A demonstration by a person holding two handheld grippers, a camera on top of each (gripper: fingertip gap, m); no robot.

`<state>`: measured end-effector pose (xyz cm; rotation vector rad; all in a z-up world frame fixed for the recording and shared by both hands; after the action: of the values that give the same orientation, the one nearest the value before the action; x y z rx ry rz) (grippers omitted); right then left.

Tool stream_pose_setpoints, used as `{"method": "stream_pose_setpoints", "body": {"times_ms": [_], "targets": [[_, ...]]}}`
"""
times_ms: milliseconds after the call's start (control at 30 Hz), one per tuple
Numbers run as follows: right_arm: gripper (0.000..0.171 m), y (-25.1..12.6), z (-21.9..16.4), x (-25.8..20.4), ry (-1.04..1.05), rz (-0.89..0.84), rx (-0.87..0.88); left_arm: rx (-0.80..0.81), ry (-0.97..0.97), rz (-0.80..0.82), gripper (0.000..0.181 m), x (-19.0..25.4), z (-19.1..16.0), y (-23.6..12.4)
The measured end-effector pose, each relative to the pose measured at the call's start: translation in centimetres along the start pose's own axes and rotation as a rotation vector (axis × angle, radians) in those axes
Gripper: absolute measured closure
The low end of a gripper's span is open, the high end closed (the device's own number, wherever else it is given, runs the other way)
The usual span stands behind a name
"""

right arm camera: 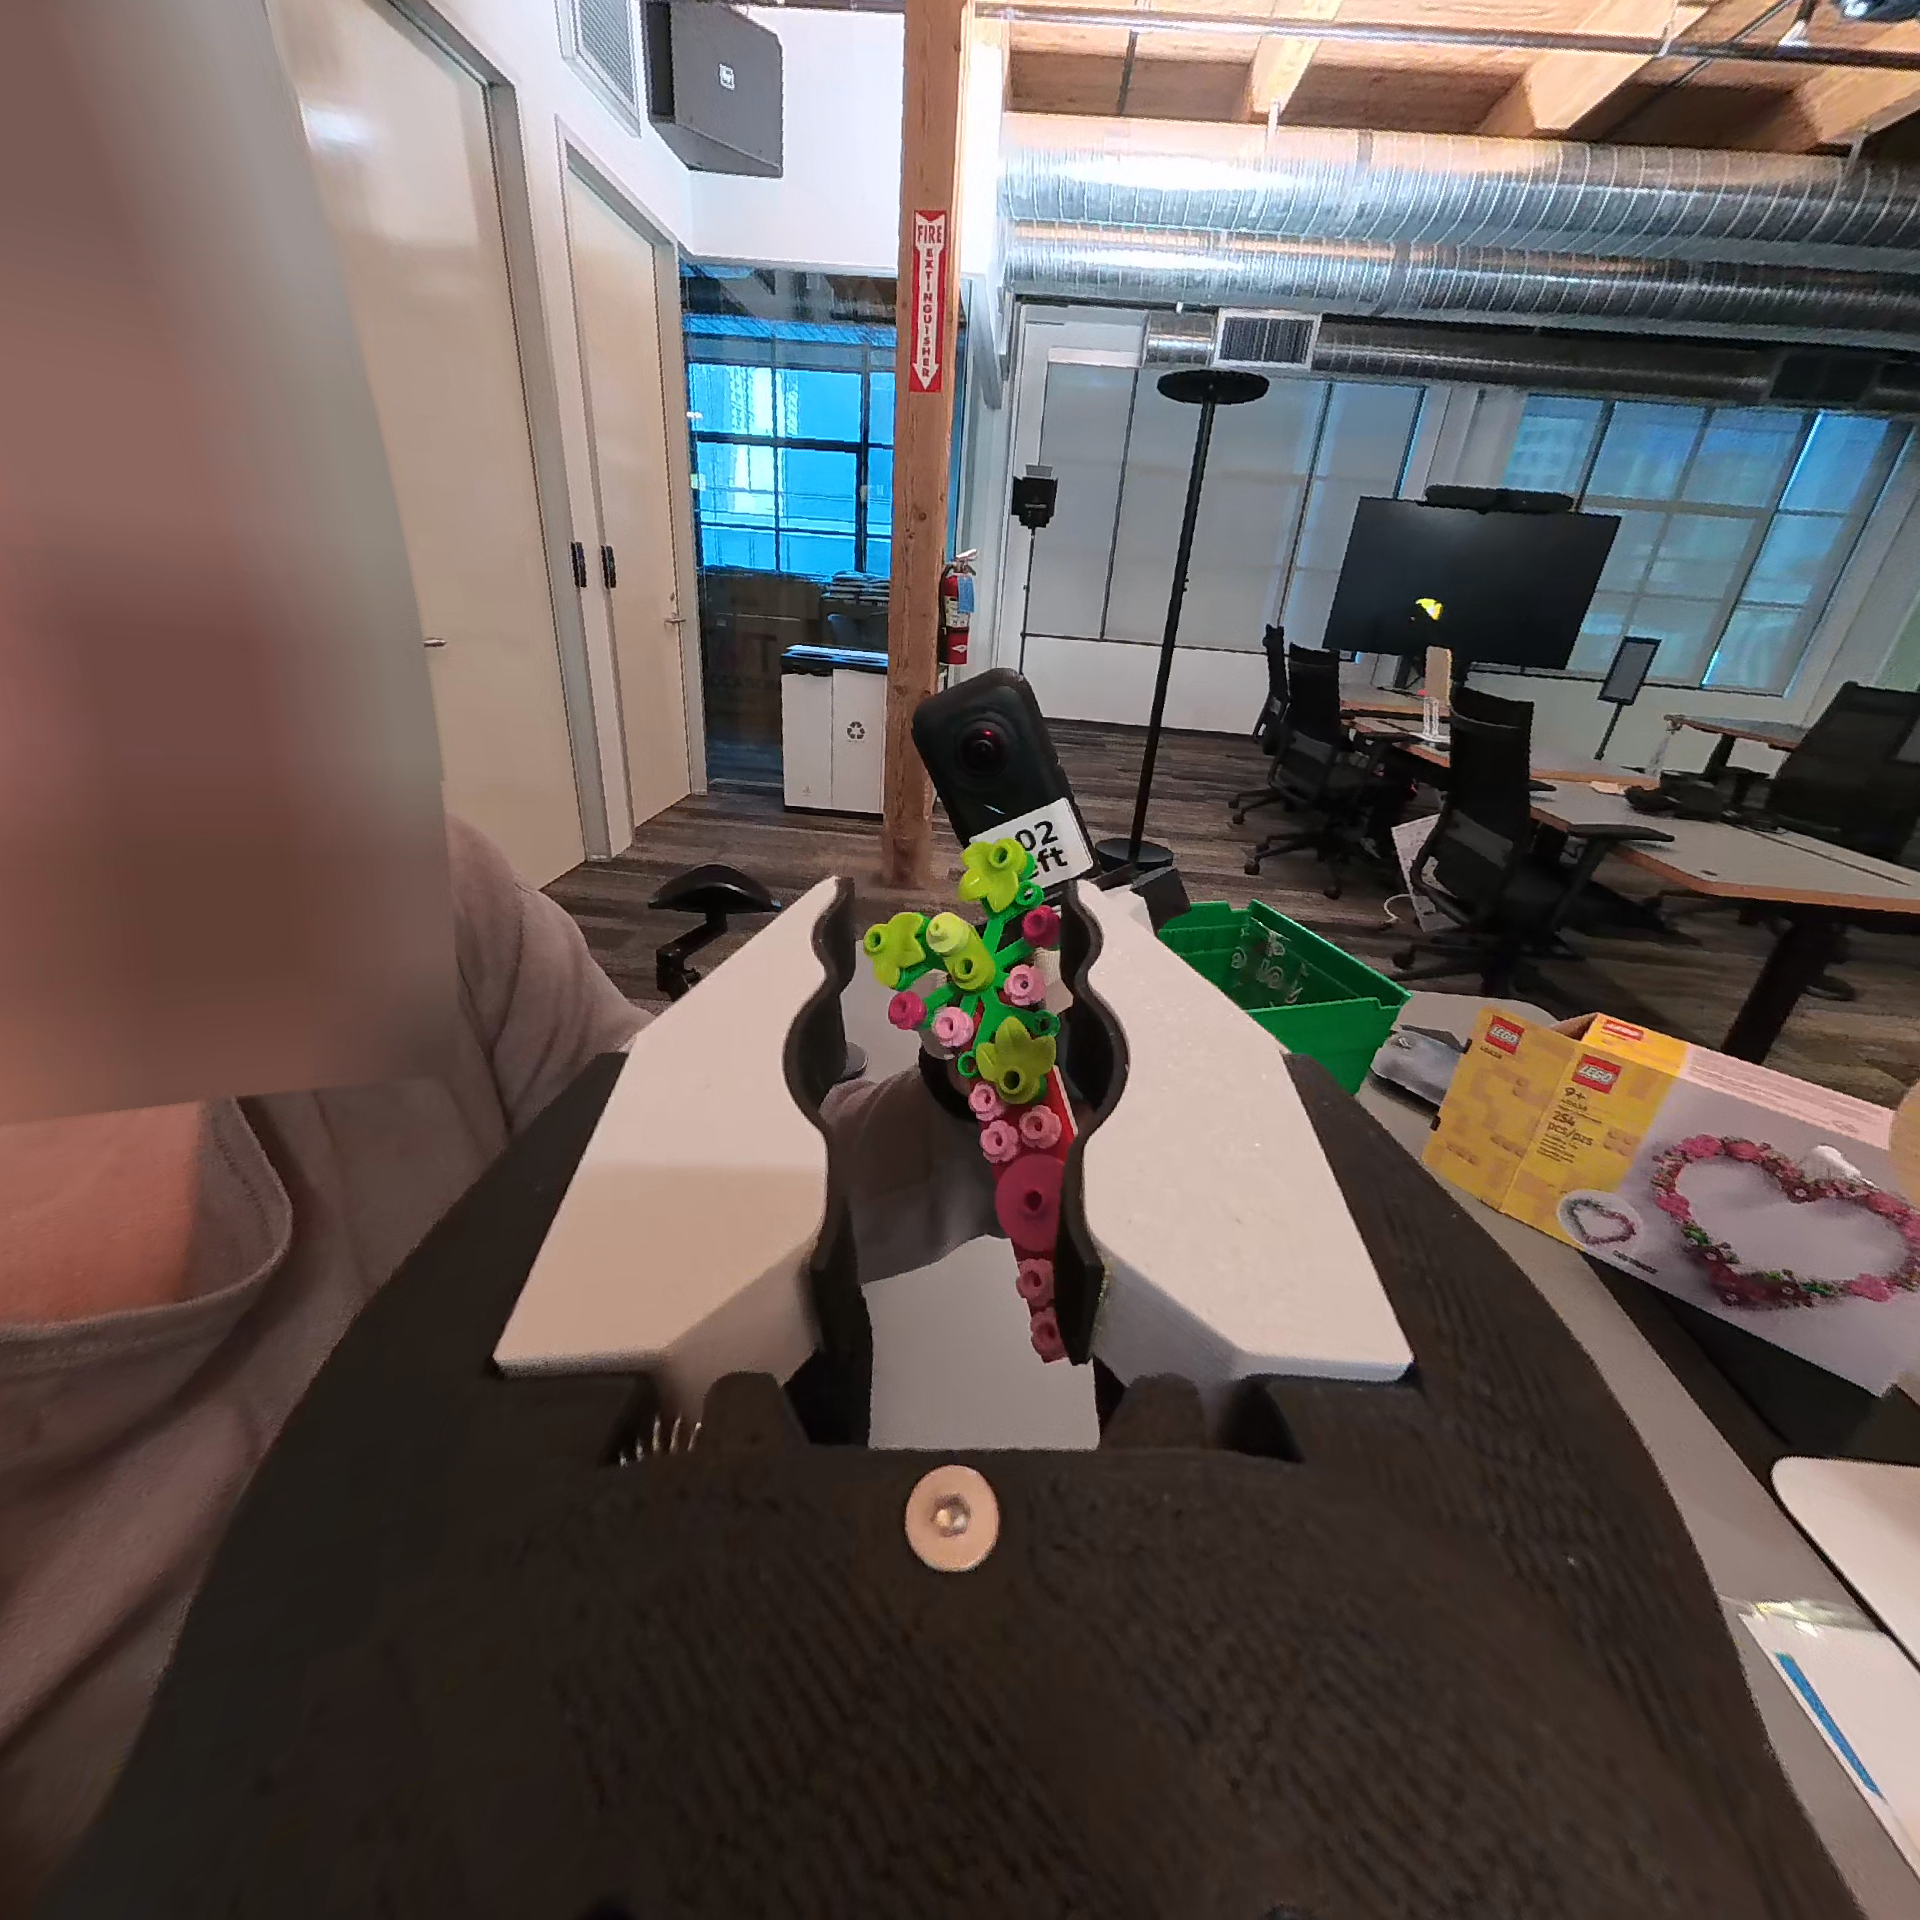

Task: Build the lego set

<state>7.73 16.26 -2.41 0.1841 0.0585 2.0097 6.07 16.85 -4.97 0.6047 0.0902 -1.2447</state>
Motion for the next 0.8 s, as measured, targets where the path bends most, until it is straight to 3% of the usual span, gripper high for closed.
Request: {"method": "stream_pose_setpoints", "body": {"times_ms": [233,433,633,800], "targets": [[0.122,-0.5,1.3,-0.5,-0.131,-0.027,0.039,0.035,-0.025,0.008,0.167,-0.5,0.4,-0.4],[0.123,-1.1,-1.6,0.4,-0.347,-0.263,-0.357,0.111,-0.086,-0.022,0.167,-0.9,1.5,-1.4],[0.141,-0.8,-2.9,0.9,-0.419,-0.348,-0.528,0.148,-0.142,-0.029,0.167,-1.3,1.9,-1.8],[0.155,-0.7,-2.7,1.7,-0.416,-0.373,-0.504,0.147,-0.175,-0.011,0.167,-1.7,2.1,-1.8]]}}
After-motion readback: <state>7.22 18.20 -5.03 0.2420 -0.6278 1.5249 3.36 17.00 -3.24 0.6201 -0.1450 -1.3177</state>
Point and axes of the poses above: each gripper's, where its closed fingertips meet, y out along the fingers, z out of its top, x = y × z across the jaws, the point moved 2 cm from there along -y, back along the fingers, and after that the axes turned 14 degrees about z, right-handed, at the moved point
